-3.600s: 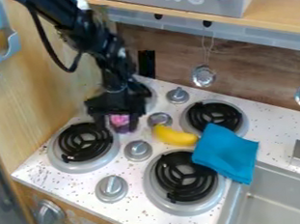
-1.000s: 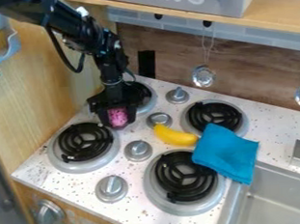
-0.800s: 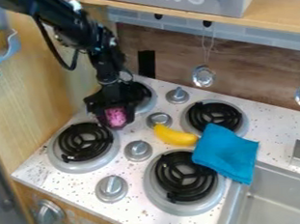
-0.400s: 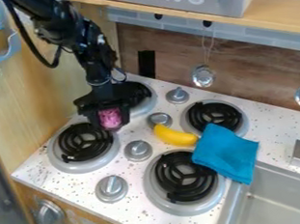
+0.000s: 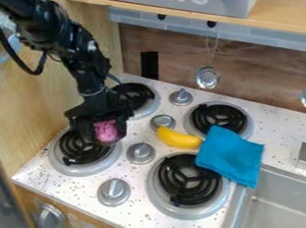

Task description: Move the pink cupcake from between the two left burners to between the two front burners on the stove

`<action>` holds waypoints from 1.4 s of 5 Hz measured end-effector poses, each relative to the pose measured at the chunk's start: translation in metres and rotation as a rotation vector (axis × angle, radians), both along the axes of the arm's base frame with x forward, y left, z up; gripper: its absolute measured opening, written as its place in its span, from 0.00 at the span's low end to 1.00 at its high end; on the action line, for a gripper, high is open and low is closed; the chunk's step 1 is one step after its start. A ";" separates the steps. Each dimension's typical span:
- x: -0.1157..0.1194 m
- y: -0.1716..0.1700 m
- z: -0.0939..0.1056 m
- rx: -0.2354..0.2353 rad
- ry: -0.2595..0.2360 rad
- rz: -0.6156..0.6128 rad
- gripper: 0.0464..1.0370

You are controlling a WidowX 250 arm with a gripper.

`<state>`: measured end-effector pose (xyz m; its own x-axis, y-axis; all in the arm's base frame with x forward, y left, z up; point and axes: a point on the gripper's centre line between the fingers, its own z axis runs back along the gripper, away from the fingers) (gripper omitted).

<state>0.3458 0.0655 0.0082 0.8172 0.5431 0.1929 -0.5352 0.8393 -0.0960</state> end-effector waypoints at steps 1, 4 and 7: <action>-0.018 -0.007 -0.003 -0.022 0.021 -0.017 0.82; -0.042 -0.008 -0.021 0.008 0.070 -0.041 0.82; -0.016 -0.013 -0.040 -0.004 0.116 -0.040 0.82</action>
<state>0.3297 0.0528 -0.0314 0.8550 0.5102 0.0933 -0.5090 0.8599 -0.0388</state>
